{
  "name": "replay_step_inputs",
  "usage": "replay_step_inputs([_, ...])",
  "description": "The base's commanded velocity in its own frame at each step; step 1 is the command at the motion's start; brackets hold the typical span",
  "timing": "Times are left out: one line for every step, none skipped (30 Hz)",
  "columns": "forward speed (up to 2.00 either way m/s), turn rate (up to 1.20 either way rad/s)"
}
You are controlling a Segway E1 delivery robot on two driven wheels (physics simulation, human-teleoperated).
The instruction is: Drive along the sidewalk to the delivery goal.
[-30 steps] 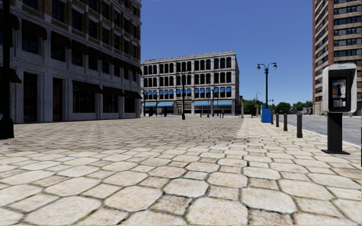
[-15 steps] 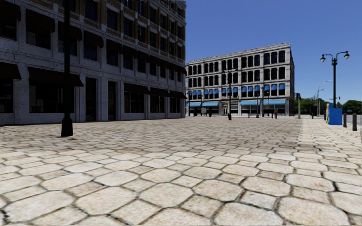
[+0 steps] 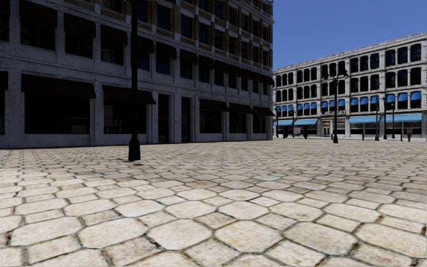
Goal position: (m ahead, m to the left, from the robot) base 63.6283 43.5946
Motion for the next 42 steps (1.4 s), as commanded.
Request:
replay_step_inputs([1.46,0.59])
replay_step_inputs([1.5,0.59])
replay_step_inputs([1.51,0.59])
replay_step_inputs([1.51,0.59])
replay_step_inputs([1.53,0.59])
replay_step_inputs([1.53,0.59])
replay_step_inputs([1.54,0.59])
replay_step_inputs([1.56,0.59])
replay_step_inputs([1.59,0.59])
replay_step_inputs([1.61,0.59])
replay_step_inputs([1.63,0.59])
replay_step_inputs([1.63,0.59])
replay_step_inputs([1.65,0.59])
replay_step_inputs([1.65,0.59])
replay_step_inputs([1.66,0.59])
replay_step_inputs([1.66,0.59])
replay_step_inputs([1.67,0.59])
replay_step_inputs([1.7,0.59])
replay_step_inputs([1.7,0.59])
replay_step_inputs([1.75,0.59])
replay_step_inputs([1.76,0.59])
replay_step_inputs([1.76,0.59])
replay_step_inputs([1.76,0.59])
replay_step_inputs([1.76,0.59])
replay_step_inputs([1.76,0.59])
replay_step_inputs([1.76,0.59])
replay_step_inputs([1.76,0.59])
replay_step_inputs([1.76,0.59])
replay_step_inputs([1.76,0.59])
replay_step_inputs([1.77,0.59])
replay_step_inputs([1.77,0.59])
replay_step_inputs([1.77,0.59])
replay_step_inputs([1.78,0.59])
replay_step_inputs([1.78,0.59])
replay_step_inputs([1.79,0.59])
replay_step_inputs([1.8,0.59])
replay_step_inputs([1.8,0.59])
replay_step_inputs([1.81,0.59])
replay_step_inputs([1.83,0.59])
replay_step_inputs([1.84,0.59])
replay_step_inputs([1.85,0.59])
replay_step_inputs([1.85,0.59])
